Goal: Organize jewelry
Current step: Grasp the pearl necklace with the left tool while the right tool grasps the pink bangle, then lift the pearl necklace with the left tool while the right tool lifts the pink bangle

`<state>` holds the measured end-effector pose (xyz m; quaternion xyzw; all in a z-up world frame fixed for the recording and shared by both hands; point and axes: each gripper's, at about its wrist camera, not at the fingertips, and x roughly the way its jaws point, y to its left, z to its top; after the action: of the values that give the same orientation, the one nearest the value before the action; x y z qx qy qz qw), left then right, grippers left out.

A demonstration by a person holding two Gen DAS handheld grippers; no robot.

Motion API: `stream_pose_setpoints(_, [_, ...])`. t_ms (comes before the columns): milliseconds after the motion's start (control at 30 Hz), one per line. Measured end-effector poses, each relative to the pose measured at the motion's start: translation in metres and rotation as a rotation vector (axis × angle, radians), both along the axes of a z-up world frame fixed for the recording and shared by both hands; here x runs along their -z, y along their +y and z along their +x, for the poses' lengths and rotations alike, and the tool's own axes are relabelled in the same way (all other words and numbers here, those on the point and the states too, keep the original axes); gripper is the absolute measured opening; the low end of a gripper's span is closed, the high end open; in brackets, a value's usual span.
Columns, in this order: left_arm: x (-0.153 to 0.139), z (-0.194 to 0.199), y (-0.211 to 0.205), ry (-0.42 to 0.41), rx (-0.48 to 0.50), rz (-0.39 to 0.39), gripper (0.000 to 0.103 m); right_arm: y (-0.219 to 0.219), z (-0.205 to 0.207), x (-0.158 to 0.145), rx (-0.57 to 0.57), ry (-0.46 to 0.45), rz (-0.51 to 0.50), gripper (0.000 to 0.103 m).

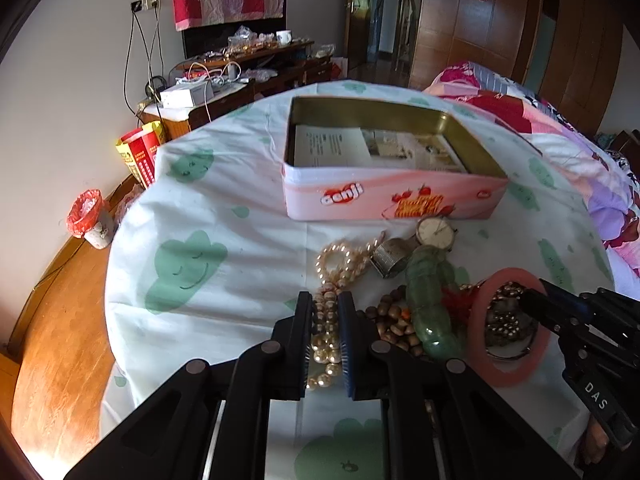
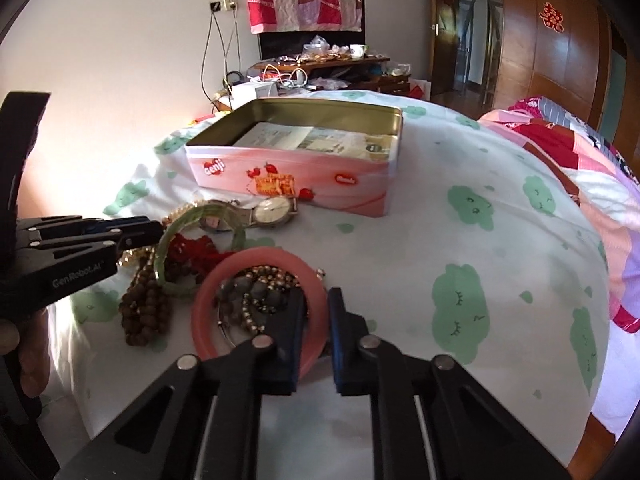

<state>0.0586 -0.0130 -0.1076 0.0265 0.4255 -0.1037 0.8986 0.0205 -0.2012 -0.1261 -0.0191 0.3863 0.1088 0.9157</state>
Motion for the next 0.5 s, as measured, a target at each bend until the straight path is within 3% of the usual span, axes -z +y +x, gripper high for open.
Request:
stream_pose_setpoints(367, [-0.008,-0.004,0.008,-0.002,-0.004,0.0,0.006,-0.001,-0.001,-0.012,-0.006,-0.038,0.034,0.013])
stream_pose_setpoints(500, [0.003,0.006,0.009,0.035,-0.027,0.039,0.016,-0.001,-0.002,-0.013,-0.01,-0.04,0.033,0.013])
